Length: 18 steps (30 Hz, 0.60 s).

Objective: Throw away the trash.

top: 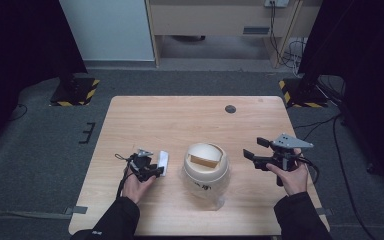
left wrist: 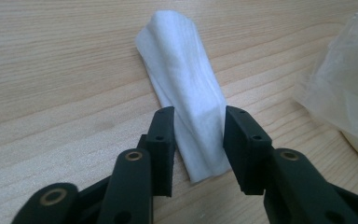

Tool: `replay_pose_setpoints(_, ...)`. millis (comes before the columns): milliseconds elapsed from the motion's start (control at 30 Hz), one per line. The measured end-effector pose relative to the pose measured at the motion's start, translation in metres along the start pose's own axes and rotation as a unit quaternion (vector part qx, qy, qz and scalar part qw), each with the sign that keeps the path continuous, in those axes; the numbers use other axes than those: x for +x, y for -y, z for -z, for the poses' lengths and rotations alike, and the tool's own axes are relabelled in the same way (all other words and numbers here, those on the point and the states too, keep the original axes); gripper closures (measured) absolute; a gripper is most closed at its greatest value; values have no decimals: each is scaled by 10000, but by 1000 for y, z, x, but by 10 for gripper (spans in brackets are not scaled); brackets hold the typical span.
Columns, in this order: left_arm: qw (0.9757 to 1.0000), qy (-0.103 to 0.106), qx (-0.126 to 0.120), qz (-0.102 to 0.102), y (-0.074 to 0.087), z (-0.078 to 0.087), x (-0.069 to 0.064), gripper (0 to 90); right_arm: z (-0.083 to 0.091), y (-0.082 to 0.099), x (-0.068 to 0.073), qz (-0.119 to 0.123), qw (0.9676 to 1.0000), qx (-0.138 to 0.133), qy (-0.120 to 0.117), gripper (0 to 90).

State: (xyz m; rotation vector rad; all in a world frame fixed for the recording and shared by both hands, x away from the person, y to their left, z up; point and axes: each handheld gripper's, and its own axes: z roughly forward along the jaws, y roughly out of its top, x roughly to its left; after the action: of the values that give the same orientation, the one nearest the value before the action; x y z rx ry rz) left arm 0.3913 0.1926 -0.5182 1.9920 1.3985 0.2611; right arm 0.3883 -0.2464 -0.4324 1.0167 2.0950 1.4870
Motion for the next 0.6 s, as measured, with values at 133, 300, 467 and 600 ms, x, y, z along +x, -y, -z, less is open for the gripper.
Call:
replay_pose_setpoints(133,10000,44,39,73,-1,-1,-1,731,1,0,0,-7,10000,-16,-5,238)
replay_pose_setpoints(300,10000,80,30,39,-1,-1,-2,777,-1,3,-2,-82,10000,28,-15,230)
replay_pose_setpoints(467,10000,67,6,5,-2,1,-1,815,-1,4,-3,-95,9999,22,-25,230)
replay_pose_setpoints(600,10000,31,-12,-58,-3,4,-1,829,-2,5,-4,-95,10000,18,-15,230)
